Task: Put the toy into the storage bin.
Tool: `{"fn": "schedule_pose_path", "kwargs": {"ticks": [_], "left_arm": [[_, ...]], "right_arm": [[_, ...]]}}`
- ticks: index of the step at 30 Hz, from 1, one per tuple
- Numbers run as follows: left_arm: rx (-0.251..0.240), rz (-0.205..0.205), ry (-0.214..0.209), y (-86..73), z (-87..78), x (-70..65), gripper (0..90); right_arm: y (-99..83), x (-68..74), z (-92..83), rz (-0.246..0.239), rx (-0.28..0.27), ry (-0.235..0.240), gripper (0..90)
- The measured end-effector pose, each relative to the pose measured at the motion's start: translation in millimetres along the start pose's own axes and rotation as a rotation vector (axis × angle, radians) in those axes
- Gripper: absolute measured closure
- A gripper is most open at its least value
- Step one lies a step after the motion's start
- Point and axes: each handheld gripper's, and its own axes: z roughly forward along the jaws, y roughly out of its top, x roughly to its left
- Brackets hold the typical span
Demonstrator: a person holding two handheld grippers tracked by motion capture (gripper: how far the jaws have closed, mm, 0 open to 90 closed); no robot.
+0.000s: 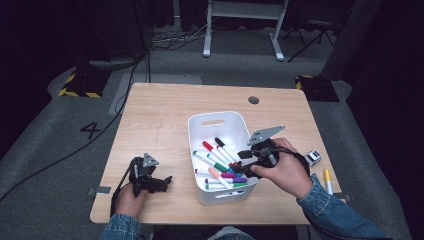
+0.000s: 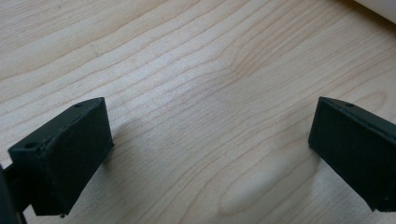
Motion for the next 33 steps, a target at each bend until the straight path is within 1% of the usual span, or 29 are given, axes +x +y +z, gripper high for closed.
{"fn": "schedule_pose_path", "kwargs": {"ticks": [1, 3, 5, 6, 7, 8, 10, 11, 16, 24, 33], "left_arm": [[-0.004, -0.001, 0.003, -0.2, 0.3, -0.2, 0.0], [0.0, 0.0, 0.0, 0.0, 0.0, 0.0, 0.0], [-0.003, -0.001, 0.003, -0.1, 0.2, -0.2, 0.0], [0.0, 0.0, 0.0, 0.0, 0.0, 0.0, 0.0], [0.0, 0.0, 0.0, 0.0, 0.0, 0.0, 0.0], [-0.004, -0.001, 0.003, -0.1, 0.3, -0.2, 0.0], [0.0, 0.0, 0.0, 0.0, 0.0, 0.0, 0.0], [-0.002, 0.0, 0.002, -0.1, 0.2, -0.1, 0.0], [0.0, 0.0, 0.0, 0.0, 0.0, 0.0, 0.0], [0.0, 0.0, 0.0, 0.0, 0.0, 0.0, 0.0], [0.0, 0.0, 0.0, 0.0, 0.0, 0.0, 0.0]], "right_arm": [[0.5, 0.0, -3.1, 0.013, -0.008, -0.001, 41.5], [0.7, -2.5, -9.4, 0.012, -0.031, -0.003, 41.5], [0.1, -5.5, -16.7, 0.014, -0.039, -0.014, 41.5], [-0.1, -6.2, -19.8, 0.025, -0.05, -0.013, 41.6], [-1.0, -8.3, -23.5, 0.025, -0.048, -0.022, 41.6], [-1.7, -9.4, -26.5, 0.036, -0.056, -0.023, 41.6], [-4.2, -14.1, -33.0, 0.034, -0.061, -0.037, 41.6], [-5.4, -15.6, -36.3, 0.048, -0.065, -0.04, 41.6], [-12.8, -25.2, -50.7, 0.066, -0.085, -0.065, 41.8], [-31.7, -40.1, -70.3, 0.117, -0.1, -0.11, 41.8], [-58.8, -58.5, -88.9, 0.182, -0.106, -0.169, 41.8]]}}
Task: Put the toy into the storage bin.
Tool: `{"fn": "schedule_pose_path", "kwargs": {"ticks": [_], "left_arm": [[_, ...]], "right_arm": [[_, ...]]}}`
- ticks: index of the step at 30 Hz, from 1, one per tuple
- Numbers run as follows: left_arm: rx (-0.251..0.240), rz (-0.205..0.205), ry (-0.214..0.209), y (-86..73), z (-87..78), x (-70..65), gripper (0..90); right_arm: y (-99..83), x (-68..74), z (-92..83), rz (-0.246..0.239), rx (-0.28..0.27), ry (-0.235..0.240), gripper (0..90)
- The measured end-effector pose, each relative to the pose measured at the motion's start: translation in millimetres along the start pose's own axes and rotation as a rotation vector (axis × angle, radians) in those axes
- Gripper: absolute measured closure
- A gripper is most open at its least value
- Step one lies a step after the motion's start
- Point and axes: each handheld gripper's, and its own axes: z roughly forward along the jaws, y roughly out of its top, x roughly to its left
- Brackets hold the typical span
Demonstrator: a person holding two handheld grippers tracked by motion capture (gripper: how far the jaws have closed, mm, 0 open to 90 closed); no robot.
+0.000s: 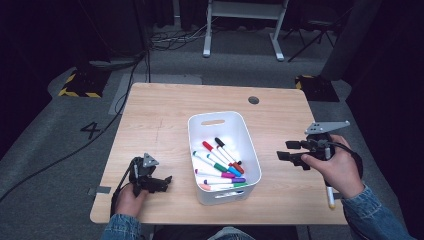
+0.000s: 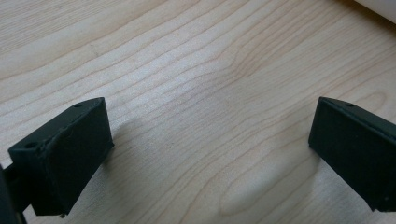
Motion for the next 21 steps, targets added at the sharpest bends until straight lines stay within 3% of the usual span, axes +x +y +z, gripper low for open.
{"fn": "schedule_pose_path", "kwargs": {"ticks": [21], "left_arm": [[0.0, 0.0, 0.0, 0.0, 0.0, 0.0, 0.0]], "right_arm": [[-73.1, -56.3, -23.3, 0.152, 0.046, -0.144, 41.4]]}}
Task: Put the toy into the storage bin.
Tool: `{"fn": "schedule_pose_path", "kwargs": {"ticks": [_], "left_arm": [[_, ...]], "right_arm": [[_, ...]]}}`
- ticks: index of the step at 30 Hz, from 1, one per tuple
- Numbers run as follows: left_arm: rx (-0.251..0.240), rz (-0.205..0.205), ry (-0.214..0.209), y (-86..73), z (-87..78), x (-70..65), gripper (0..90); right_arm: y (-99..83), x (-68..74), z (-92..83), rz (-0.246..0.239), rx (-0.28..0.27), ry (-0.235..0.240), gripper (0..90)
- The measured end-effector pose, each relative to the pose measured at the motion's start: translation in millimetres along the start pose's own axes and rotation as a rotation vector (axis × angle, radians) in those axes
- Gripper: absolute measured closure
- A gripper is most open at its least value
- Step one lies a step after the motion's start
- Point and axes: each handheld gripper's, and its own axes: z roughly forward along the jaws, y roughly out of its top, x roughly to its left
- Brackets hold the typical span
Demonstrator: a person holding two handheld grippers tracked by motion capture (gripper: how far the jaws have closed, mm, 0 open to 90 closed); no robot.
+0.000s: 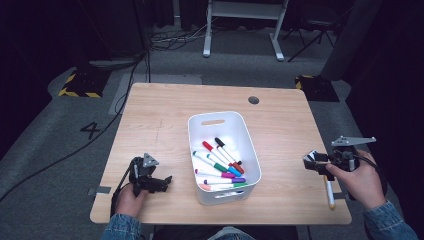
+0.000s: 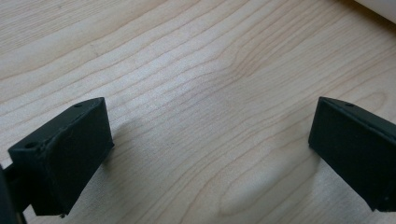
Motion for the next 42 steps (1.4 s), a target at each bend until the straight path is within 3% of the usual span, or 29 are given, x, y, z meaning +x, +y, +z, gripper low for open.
{"fn": "schedule_pose_path", "kwargs": {"ticks": [15, 28, 42], "left_arm": [[0.0, 0.0, 0.0, 0.0, 0.0, 0.0, 0.0], [0.0, 0.0, 0.0, 0.0, 0.0, 0.0, 0.0], [0.0, 0.0, 0.0, 0.0, 0.0, 0.0, 0.0]], "right_arm": [[-37.0, -29.6, 0.1, 0.062, 0.057, -0.088, 41.0], [-65.8, -44.8, 3.7, 0.115, 0.107, -0.155, 41.6], [-90.2, -58.2, 15.8, 0.172, 0.202, -0.213, 52.2]]}}
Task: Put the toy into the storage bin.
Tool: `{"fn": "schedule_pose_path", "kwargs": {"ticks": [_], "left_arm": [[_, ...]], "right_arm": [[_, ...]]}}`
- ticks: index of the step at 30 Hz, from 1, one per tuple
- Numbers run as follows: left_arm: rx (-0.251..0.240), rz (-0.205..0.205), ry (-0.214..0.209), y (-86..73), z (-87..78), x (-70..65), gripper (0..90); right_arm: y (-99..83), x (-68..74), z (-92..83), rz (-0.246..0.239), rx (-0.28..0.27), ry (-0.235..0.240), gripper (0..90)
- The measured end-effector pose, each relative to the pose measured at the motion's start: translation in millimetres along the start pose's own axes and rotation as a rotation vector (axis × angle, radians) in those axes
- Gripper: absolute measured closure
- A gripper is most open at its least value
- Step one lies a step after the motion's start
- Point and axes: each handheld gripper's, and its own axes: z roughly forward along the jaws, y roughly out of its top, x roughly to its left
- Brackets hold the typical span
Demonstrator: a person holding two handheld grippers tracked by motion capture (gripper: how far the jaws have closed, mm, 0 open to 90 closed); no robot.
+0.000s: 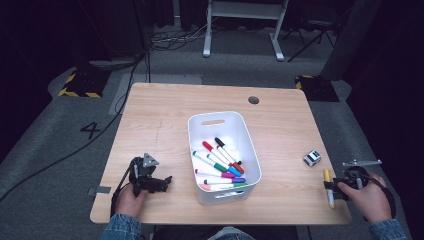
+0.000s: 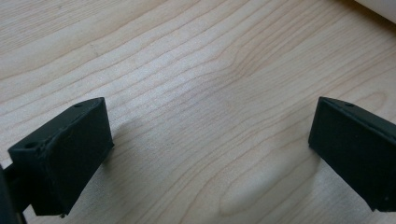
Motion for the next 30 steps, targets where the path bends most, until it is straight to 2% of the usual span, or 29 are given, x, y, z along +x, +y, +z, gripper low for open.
{"fn": "schedule_pose_path", "kwargs": {"ticks": [3, 6, 9, 14, 17, 18, 25, 26, 27, 30], "left_arm": [[0.0, 0.0, 0.0, 0.0, 0.0, 0.0, 0.0], [0.0, 0.0, 0.0, 0.0, 0.0, 0.0, 0.0], [0.0, 0.0, 0.0, 0.0, 0.0, 0.0, 0.0], [0.0, 0.0, 0.0, 0.0, 0.0, 0.0, 0.0], [0.0, 0.0, 0.001, 0.0, 0.0, -0.1, 0.0], [0.0, 0.0, 0.001, 0.0, 0.0, -0.1, 0.0], [0.0, 0.0, 0.0, 0.0, 0.0, 0.0, 0.0], [0.0, 0.0, 0.0, 0.0, 0.0, 0.0, 0.0], [0.0, 0.0, 0.0, 0.0, 0.0, 0.0, 0.0], [0.0, 0.0, 0.0, 0.0, 0.0, 0.0, 0.0]], "right_arm": [[-1.8, -2.1, 2.5, 0.01, 0.006, -0.003, 53.1], [-4.2, -5.1, 7.4, 0.008, 0.016, -0.011, 59.7], [-5.1, -4.6, 9.6, 0.016, 0.018, -0.011, 62.1], [-5.0, 3.4, 12.4, 0.004, 0.015, -0.03, 71.0], [-4.4, 9.8, 13.0, -0.024, 0.022, -0.051, 74.6], [-4.2, 14.2, 12.8, -0.025, 0.033, -0.043, 76.9], [-2.3, 26.7, 14.3, -0.067, 0.041, -0.023, 77.3], [-1.0, 30.6, 15.7, -0.085, 0.039, -0.005, 77.3], [-1.0, 30.6, 15.7, -0.085, 0.039, -0.005, 77.3], [2.1, 37.6, 17.6, -0.096, 0.034, 0.037, 77.3]]}}
